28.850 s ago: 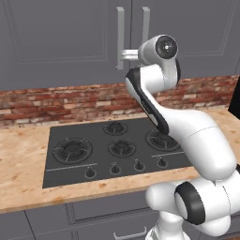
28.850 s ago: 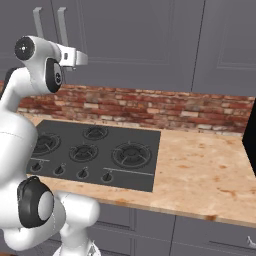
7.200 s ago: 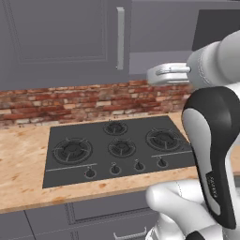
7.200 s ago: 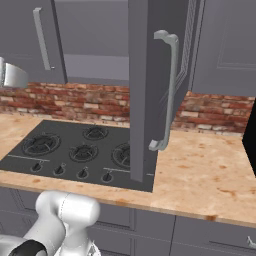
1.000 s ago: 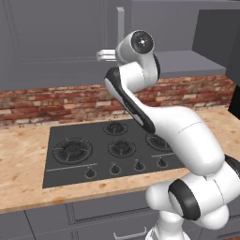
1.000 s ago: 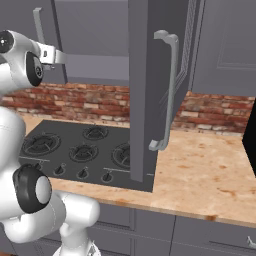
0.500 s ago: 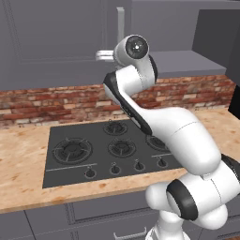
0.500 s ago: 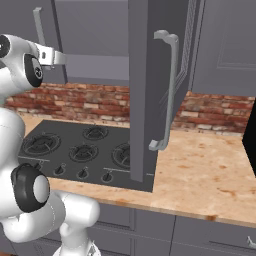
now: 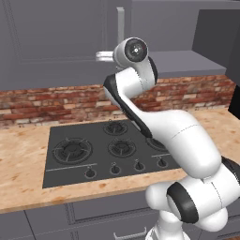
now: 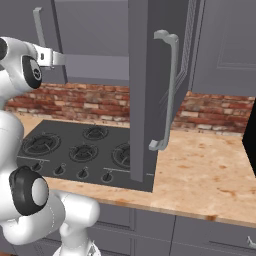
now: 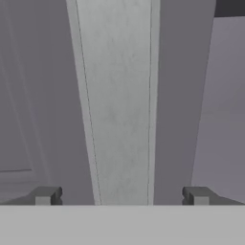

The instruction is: Open the cabinet. Pick the spray and place it next to the sink. Then close the cabinet.

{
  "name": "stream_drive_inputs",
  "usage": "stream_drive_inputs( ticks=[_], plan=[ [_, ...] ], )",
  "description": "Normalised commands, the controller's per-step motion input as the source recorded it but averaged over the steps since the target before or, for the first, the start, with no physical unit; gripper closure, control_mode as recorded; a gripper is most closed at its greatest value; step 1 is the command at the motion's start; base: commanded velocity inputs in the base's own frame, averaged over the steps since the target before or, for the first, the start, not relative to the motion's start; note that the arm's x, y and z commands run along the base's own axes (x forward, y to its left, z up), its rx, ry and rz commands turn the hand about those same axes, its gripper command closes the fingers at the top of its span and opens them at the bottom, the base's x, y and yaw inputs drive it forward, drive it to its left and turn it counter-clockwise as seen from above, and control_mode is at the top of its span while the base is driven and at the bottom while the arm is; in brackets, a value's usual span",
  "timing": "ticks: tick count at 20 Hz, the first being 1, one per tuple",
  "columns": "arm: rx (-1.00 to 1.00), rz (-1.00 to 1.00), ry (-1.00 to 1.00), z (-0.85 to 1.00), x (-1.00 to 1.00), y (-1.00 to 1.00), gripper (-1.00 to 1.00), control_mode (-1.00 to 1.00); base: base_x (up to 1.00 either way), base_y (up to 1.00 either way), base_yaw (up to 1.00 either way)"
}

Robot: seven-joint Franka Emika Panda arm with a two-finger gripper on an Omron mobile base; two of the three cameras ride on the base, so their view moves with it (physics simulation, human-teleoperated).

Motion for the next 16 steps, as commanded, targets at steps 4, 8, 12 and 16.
stream_drive_inputs(
  ticks=[4, 8, 12, 16],
  plan=[
    [0.0, 0.0, 0.0, 0.0, 0.0, 0.0, 1.0, -1.0, 0.0, 0.0, 0.0],
    [0.0, 0.0, 0.0, 0.0, 0.0, 0.0, 1.0, -1.0, 0.0, 0.0, 0.0],
    [0.0, 0.0, 0.0, 0.0, 0.0, 0.0, 1.0, -1.0, 0.0, 0.0, 0.0],
    [0.0, 0.0, 0.0, 0.0, 0.0, 0.0, 1.0, -1.0, 0.0, 0.0, 0.0]
  ],
)
